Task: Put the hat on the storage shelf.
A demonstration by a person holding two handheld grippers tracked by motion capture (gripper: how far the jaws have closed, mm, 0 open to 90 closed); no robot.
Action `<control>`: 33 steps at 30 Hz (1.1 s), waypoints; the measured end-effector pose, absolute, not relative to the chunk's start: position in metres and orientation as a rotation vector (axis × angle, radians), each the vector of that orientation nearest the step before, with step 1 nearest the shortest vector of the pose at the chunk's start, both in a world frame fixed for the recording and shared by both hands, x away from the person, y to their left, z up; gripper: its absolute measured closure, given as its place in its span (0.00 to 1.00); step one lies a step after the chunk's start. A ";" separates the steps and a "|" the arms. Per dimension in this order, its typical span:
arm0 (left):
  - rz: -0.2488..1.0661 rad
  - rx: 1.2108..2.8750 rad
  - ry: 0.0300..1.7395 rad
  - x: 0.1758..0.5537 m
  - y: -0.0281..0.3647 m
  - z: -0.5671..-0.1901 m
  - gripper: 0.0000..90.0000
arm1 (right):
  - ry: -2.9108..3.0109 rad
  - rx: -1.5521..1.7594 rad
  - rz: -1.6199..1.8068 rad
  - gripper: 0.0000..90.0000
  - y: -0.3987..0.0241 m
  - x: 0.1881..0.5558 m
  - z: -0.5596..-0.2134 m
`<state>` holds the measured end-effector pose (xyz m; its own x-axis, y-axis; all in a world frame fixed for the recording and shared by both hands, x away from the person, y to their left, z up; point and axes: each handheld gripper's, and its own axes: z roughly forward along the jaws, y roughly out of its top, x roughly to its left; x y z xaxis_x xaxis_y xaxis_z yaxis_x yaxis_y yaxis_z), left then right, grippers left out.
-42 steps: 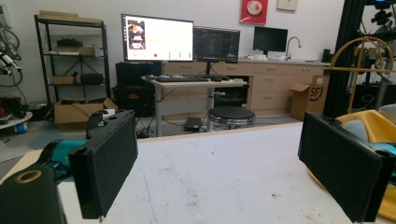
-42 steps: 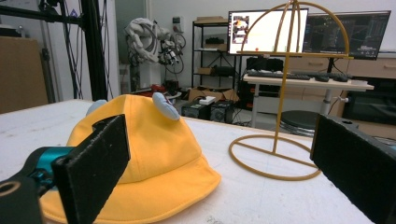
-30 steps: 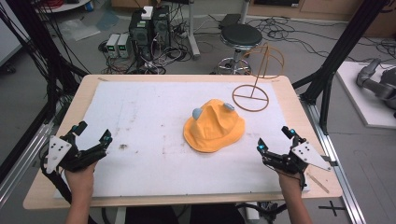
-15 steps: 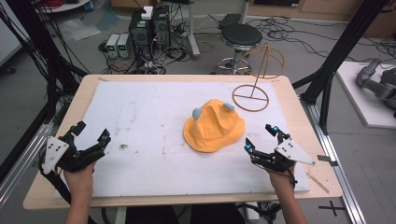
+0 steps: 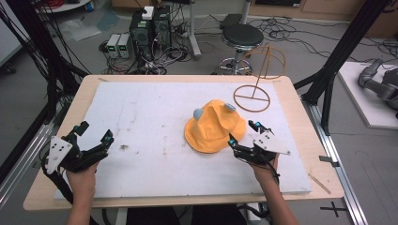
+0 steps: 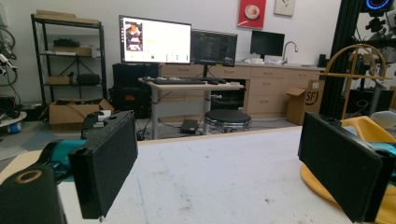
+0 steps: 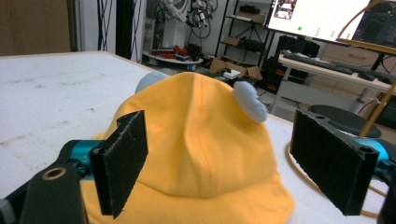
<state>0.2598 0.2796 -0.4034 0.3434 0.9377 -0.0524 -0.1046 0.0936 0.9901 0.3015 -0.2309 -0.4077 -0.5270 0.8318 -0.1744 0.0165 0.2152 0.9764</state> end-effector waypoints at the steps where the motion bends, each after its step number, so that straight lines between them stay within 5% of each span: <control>1: 0.955 1.211 0.903 0.260 0.280 -0.403 0.14 | 1.756 0.800 1.383 0.23 -0.222 0.306 -0.408; 12: 0.952 1.208 0.901 0.260 0.280 -0.403 0.14 | 1.811 0.826 1.318 0.27 -0.190 0.329 -0.412; 33: 0.944 1.210 0.908 0.261 0.282 -0.405 0.14 | 1.889 0.922 1.138 0.50 -0.178 0.358 -0.434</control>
<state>0.2610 0.2821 -0.4048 0.3468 0.9359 -0.0623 -0.0992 0.1027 0.9898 0.3583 -0.1775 -0.4336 -0.4729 0.8527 -0.2221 0.2023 0.3504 0.9145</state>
